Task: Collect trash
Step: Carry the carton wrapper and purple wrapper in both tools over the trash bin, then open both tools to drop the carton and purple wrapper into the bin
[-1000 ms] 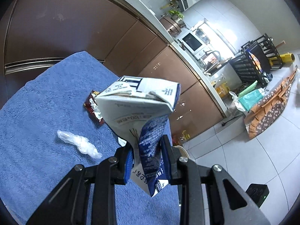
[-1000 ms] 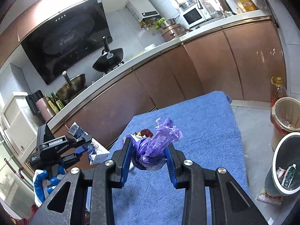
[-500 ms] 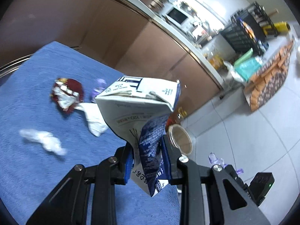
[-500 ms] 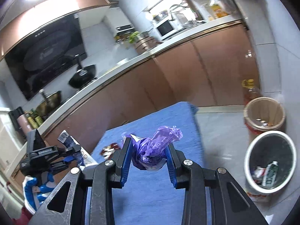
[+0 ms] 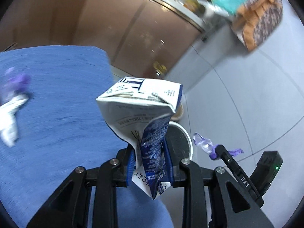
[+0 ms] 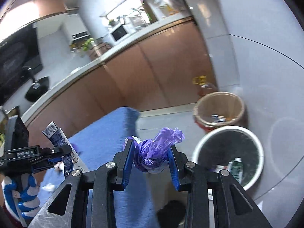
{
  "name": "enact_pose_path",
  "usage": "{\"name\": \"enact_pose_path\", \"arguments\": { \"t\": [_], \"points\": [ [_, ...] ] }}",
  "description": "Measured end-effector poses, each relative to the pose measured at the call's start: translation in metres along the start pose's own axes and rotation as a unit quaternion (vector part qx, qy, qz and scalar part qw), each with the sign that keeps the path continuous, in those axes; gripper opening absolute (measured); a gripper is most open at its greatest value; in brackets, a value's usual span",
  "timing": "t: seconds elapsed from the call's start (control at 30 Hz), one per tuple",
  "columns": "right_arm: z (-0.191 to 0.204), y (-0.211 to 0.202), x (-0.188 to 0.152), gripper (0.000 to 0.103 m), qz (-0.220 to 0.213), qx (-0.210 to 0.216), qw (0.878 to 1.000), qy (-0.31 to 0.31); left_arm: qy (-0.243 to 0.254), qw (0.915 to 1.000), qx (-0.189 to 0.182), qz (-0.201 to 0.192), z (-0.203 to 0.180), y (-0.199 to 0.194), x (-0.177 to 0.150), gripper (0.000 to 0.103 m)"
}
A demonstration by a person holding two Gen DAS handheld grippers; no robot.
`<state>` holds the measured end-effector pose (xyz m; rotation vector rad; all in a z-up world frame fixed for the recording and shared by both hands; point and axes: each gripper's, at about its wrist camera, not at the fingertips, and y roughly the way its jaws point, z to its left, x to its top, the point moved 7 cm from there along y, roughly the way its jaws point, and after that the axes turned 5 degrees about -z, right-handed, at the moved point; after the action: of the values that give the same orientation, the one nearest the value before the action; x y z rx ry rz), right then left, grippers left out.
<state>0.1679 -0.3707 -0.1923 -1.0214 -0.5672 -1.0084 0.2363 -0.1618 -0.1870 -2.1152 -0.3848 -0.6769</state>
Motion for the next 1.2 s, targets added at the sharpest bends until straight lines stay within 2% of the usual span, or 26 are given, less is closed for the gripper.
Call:
{"name": "enact_pose_path", "arguments": {
  "t": [0.17, 0.37, 0.73, 0.83, 1.0, 1.2],
  "points": [
    [-0.046, 0.011, 0.002, 0.032, 0.002, -0.056, 0.998, 0.003, 0.042, 0.9983, -0.019, 0.035, -0.045, 0.069, 0.001, 0.026],
    [-0.082, 0.024, -0.001, 0.032, 0.01, -0.116, 0.993, -0.004, 0.075, 0.994, -0.038, 0.071, -0.091, 0.144, -0.001, 0.026],
    [-0.134, 0.039, 0.0, 0.036, 0.018, -0.172, 0.985, 0.013, 0.09, 0.9894, -0.048, 0.104, -0.144, 0.242, 0.002, 0.028],
    [-0.137, 0.038, -0.002, 0.05, 0.018, -0.184, 0.983, 0.008, 0.096, 0.9882, -0.049, 0.109, -0.152, 0.258, 0.002, 0.036],
    [-0.139, 0.034, -0.004, 0.053, 0.015, -0.192, 0.981, 0.009, 0.101, 0.9871, -0.056, 0.11, -0.149, 0.255, 0.001, 0.036],
    [-0.126, 0.028, 0.003, 0.058, 0.004, -0.19, 0.982, 0.017, 0.09, 0.99, -0.056, 0.092, -0.13, 0.219, 0.004, 0.036]
  ]
}}
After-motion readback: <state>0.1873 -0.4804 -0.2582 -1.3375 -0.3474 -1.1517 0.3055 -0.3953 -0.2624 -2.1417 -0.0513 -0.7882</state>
